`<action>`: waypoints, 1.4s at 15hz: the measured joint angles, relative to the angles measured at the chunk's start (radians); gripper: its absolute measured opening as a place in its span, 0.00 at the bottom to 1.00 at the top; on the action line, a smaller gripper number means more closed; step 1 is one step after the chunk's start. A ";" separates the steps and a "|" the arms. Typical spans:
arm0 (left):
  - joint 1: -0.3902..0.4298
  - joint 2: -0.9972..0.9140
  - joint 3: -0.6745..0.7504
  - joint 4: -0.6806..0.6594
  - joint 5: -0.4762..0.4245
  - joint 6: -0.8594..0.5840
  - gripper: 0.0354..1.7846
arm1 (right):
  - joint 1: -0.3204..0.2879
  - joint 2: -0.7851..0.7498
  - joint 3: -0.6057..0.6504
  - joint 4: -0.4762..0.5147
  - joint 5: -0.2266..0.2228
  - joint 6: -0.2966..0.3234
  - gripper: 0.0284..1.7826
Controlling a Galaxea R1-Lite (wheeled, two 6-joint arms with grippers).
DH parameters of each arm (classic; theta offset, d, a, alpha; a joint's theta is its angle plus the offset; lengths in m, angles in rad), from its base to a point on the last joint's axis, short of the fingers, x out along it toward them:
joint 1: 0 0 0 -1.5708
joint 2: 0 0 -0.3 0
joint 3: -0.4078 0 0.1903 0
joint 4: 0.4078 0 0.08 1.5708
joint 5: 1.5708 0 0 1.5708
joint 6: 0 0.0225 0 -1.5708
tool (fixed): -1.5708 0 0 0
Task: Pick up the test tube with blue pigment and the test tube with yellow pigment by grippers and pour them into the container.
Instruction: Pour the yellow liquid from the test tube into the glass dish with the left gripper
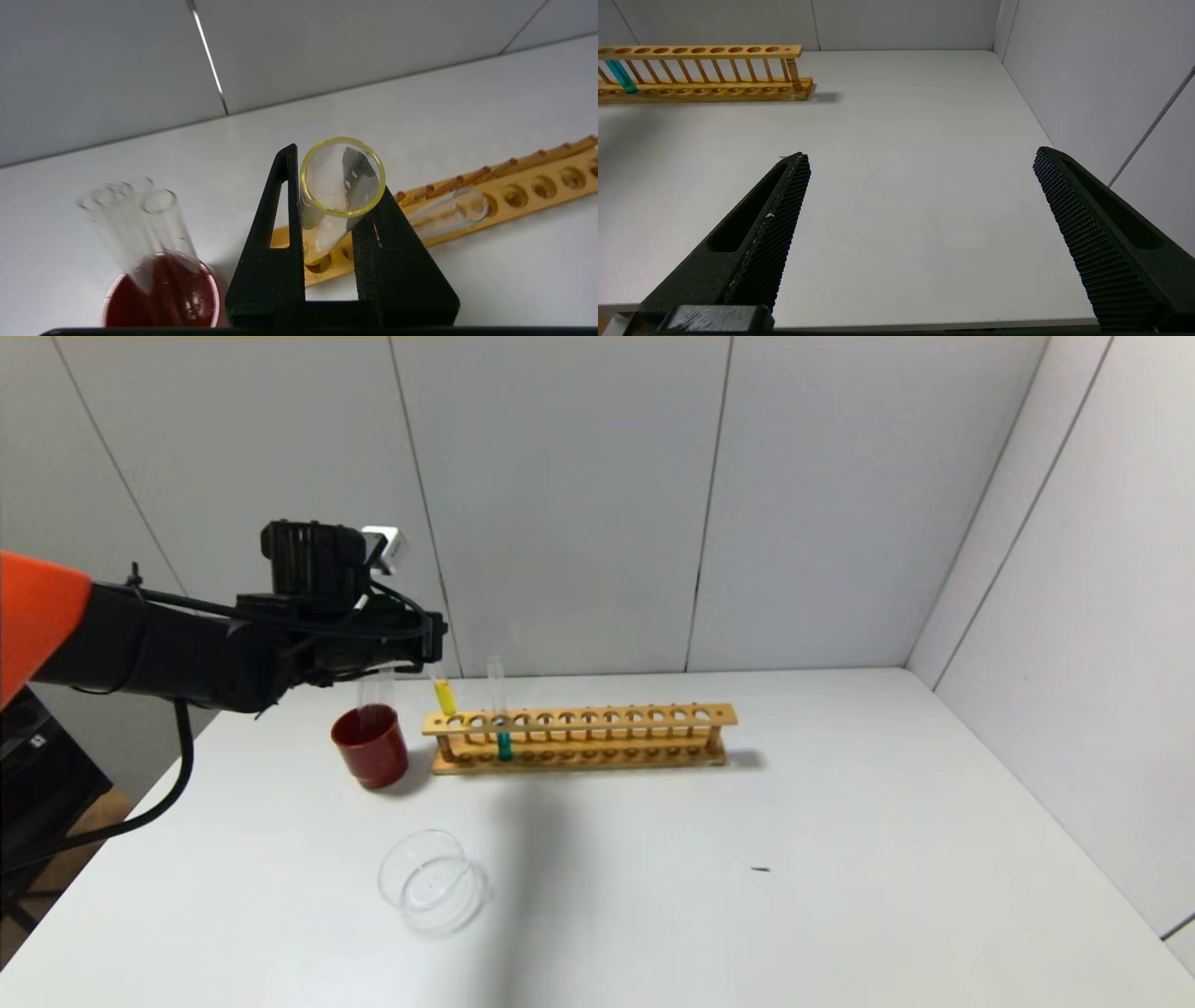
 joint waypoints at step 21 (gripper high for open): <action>0.045 -0.388 0.440 0.065 -0.151 0.856 0.17 | 0.000 0.000 0.000 0.000 0.000 0.000 0.98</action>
